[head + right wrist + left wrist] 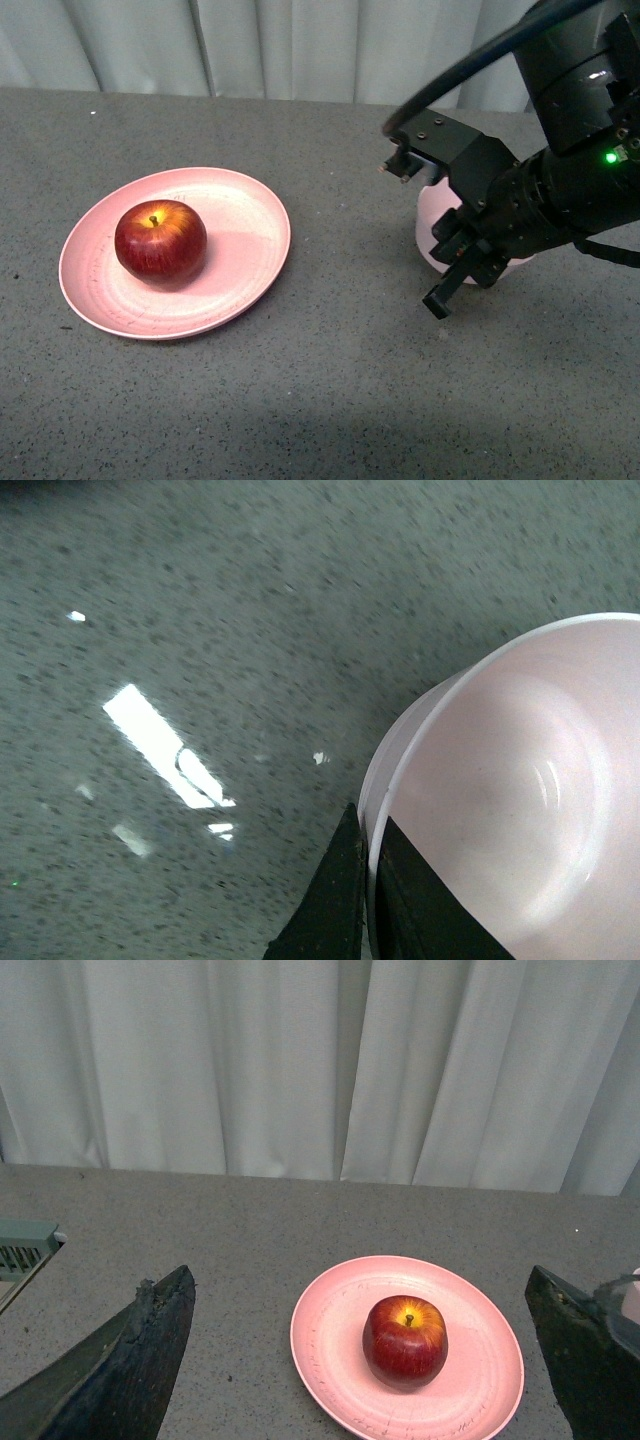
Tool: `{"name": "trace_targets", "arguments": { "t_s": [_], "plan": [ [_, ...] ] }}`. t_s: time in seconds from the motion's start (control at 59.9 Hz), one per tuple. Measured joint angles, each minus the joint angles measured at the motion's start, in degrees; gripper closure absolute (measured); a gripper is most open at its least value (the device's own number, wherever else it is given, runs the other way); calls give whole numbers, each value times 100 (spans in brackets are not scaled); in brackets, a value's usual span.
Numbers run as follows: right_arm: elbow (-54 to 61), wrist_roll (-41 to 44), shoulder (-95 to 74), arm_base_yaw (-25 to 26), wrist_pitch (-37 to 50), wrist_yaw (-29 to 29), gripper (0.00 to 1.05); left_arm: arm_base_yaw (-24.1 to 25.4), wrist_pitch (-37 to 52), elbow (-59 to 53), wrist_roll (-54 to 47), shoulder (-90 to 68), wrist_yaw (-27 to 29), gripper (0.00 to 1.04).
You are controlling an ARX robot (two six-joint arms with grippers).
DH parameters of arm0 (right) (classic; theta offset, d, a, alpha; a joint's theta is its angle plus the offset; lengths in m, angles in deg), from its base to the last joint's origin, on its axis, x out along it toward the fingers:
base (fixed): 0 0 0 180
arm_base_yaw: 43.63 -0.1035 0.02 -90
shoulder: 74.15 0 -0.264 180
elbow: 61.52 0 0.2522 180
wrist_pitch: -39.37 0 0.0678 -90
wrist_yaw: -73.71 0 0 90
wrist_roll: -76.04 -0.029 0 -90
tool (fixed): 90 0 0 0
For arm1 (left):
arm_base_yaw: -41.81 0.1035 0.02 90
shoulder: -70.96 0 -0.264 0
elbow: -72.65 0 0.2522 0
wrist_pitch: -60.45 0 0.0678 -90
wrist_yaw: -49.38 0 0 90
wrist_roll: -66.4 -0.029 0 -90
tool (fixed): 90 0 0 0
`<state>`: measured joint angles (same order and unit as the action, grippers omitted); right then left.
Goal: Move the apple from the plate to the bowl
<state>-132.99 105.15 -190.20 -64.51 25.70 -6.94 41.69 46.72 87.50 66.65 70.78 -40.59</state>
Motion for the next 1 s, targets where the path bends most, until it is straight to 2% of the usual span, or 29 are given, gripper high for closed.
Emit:
{"name": "trace_targets", "arguments": {
  "t_s": [0.317, 0.785, 1.002],
  "plan": [
    [-675, -319, -289, -662, -234, 446, 104, 0, 0, 0, 0, 0, 0, 7],
    [-1023, -640, -756, -804, -181, 470, 103, 0, 0, 0, 0, 0, 0, 7],
    [-654, -874, -691, -761, 546, 610, 69, 0, 0, 0, 0, 0, 0, 7]
  ]
}}
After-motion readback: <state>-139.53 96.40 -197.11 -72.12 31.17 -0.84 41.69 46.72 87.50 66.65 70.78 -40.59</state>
